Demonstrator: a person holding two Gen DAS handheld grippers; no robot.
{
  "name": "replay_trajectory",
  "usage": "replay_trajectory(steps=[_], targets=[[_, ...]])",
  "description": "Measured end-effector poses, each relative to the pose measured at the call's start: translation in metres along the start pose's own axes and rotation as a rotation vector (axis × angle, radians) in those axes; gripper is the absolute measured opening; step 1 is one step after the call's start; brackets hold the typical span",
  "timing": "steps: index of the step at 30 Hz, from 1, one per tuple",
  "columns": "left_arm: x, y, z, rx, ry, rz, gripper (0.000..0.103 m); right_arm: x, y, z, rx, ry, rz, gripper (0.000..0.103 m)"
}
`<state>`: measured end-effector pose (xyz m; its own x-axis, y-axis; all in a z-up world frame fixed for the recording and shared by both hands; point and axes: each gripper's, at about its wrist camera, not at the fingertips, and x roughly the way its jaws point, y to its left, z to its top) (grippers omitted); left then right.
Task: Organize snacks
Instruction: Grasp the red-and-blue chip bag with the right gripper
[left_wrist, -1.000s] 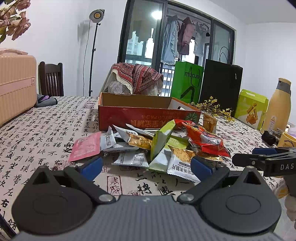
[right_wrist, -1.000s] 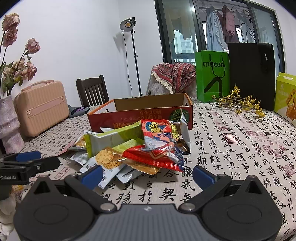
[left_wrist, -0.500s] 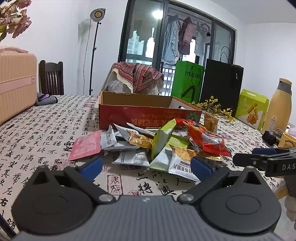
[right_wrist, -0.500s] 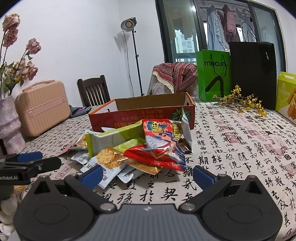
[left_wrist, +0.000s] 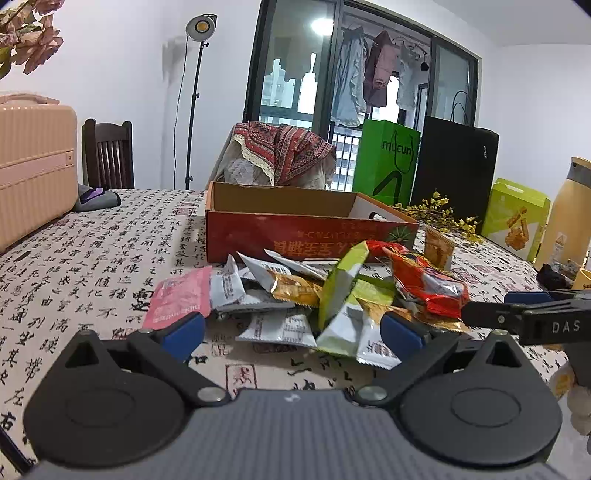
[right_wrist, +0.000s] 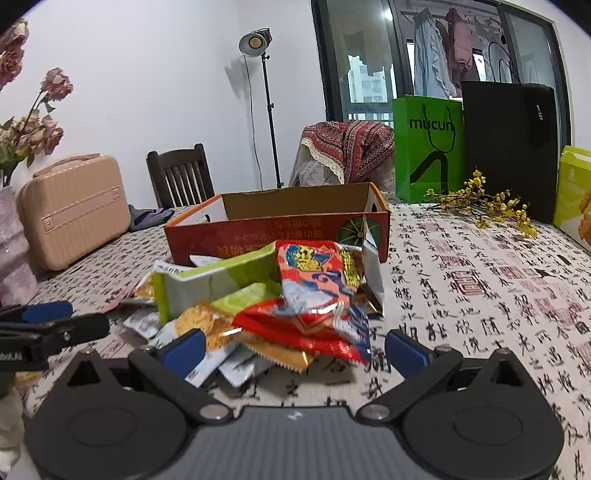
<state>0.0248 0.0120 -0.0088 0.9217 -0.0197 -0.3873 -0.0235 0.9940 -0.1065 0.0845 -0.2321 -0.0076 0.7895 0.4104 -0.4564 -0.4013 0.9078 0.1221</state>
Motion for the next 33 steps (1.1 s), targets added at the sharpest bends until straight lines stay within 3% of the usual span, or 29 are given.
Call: replay_trajectory(steps=[8, 14, 21, 25, 33], targets=[[0.011, 0.010, 0.007, -0.013, -0.004, 0.034, 0.103, 0.030, -0.002, 0.021, 0.009, 0.002, -0.017, 0.102], [0.015, 0.020, 0.009, -0.033, 0.003, 0.066, 0.103, 0.056, -0.004, 0.029, 0.016, 0.054, -0.034, 0.094], [0.016, 0.029, 0.010, -0.047, 0.002, 0.088, 0.103, 0.078, -0.009, 0.033, 0.042, 0.093, -0.043, 0.080], [0.016, 0.032, 0.010, -0.055, 0.005, 0.097, 0.103, 0.080, -0.011, 0.033, 0.035, 0.094, -0.061, 0.055], [0.021, 0.035, 0.013, -0.061, 0.015, 0.109, 0.103, 0.070, -0.016, 0.031, 0.047, 0.063, -0.063, 0.049]])
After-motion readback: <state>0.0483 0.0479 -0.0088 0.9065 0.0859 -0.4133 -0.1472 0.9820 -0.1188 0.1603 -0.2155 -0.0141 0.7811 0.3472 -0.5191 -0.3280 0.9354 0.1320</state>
